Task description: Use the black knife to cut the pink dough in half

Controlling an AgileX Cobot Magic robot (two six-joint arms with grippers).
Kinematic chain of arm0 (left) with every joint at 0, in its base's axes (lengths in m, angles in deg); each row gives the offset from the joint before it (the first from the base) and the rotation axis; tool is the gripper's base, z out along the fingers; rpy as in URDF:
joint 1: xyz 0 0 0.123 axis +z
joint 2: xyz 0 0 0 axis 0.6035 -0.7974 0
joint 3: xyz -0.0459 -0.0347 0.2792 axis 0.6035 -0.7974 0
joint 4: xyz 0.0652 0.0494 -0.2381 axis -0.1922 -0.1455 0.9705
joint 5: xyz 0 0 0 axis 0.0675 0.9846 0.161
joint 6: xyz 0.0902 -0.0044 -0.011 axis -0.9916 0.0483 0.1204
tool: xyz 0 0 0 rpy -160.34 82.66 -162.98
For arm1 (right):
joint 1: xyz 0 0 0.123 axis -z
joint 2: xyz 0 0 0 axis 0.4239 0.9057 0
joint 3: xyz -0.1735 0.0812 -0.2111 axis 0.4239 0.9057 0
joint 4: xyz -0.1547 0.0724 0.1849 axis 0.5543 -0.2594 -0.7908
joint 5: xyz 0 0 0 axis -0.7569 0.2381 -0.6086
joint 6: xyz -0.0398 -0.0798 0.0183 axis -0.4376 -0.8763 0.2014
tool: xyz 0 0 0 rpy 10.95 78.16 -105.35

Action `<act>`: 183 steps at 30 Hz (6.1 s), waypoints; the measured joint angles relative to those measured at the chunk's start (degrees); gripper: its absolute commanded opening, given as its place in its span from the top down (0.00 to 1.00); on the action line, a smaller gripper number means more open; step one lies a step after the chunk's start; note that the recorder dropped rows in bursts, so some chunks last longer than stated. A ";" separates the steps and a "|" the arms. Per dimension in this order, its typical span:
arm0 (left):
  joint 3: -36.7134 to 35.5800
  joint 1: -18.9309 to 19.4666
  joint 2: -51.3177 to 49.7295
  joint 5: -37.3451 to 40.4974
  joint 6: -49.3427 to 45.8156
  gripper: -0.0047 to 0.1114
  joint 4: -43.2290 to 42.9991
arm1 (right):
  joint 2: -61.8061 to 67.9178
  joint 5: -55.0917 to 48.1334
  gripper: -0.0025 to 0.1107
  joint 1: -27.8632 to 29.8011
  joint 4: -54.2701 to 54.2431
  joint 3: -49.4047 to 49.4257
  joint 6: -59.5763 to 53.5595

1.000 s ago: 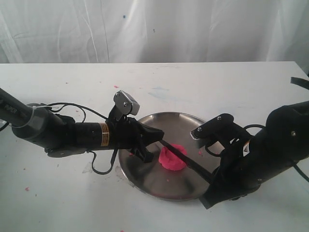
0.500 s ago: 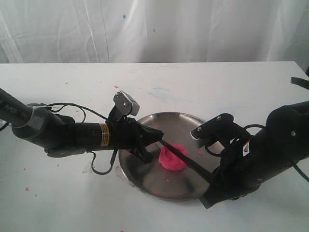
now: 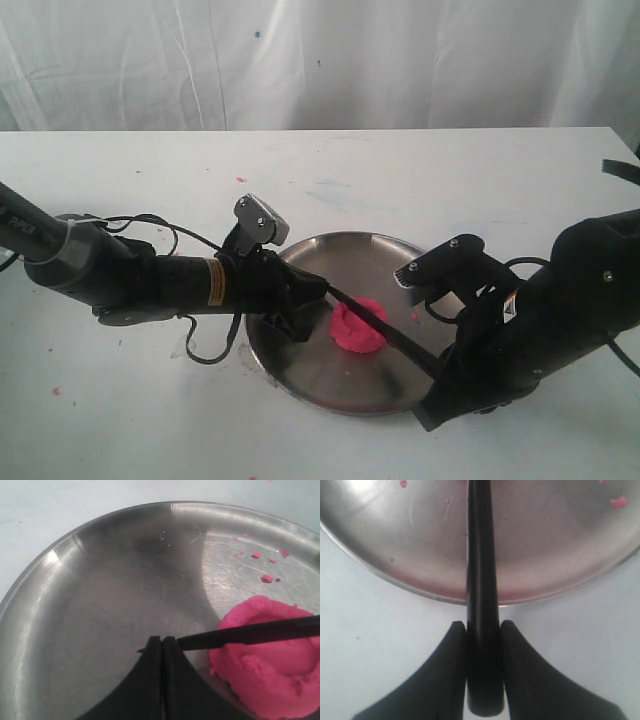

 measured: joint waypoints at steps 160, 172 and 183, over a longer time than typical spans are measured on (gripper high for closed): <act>0.63 -2.69 -3.37 -5.35 -17.41 0.96 10.06 | 6.32 1.41 0.98 0.00 -1.32 -0.67 0.78; 0.78 -2.69 -3.37 -3.61 -17.44 0.96 10.06 | 6.45 -2.29 0.98 0.00 -1.32 -1.59 0.68; 1.20 -2.69 -3.37 -1.97 -17.44 0.96 8.91 | 8.45 -6.68 0.98 0.00 -1.11 -4.08 0.68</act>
